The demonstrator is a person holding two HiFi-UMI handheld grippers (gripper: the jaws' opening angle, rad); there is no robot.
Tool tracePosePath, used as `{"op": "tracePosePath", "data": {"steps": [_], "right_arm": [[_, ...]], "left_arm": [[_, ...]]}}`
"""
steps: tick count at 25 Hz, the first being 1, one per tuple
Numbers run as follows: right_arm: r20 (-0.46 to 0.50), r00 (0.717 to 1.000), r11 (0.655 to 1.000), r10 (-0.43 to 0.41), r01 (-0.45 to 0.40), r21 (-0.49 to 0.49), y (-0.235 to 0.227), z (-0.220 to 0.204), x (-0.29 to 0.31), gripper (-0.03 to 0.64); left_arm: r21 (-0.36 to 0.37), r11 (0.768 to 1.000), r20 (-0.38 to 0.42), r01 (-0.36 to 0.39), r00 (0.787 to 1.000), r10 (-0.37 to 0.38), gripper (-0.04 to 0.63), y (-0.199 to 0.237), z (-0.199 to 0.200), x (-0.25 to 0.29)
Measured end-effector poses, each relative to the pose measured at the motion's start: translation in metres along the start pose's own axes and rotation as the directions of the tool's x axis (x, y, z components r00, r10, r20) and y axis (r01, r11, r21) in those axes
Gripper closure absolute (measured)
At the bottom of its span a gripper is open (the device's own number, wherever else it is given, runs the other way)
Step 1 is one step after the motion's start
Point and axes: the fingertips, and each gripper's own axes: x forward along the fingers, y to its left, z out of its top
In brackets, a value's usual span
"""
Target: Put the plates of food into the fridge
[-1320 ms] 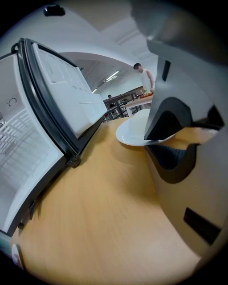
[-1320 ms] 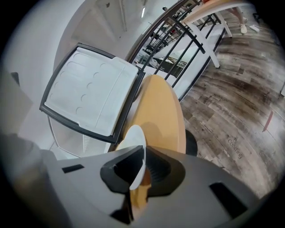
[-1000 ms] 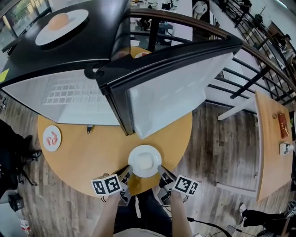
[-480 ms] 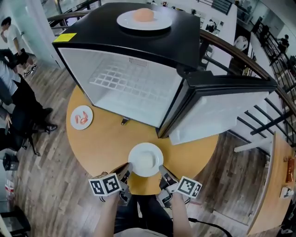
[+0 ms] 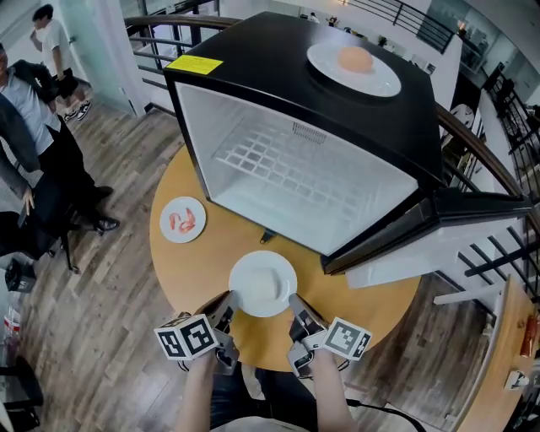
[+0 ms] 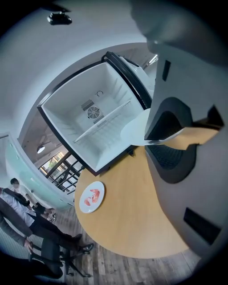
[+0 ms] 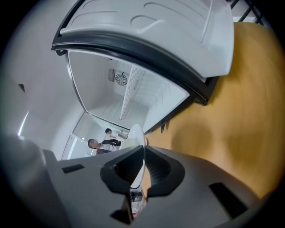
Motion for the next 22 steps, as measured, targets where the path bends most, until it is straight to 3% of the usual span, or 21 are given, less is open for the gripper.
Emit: {"op": "tracePosePath", "data": {"steps": [7, 13, 22], "right_arm": [[0.102, 0.995, 0.998, 0.005, -0.010, 0.055, 0.038, 0.024, 0.066, 0.592], [0.188, 0.982, 1.000, 0.001, -0.005, 0.024, 0.075, 0.041, 0.108, 0.592], [0.289, 0.953, 0.996, -0.087, 0.082, 0.031, 0.115, 0.089, 0.115, 0.592]], "left_arm": [[0.054, 0.996, -0.086, 0.068, 0.994, -0.063, 0.558, 0.011, 0.089, 0.021], [0.093, 0.987, -0.155, 0.132, 0.981, -0.117, 0.558, 0.015, 0.151, 0.029], [0.056, 0.958, -0.214, 0.281, 0.941, -0.263, 0.558, -0.029, 0.210, 0.040]]}}
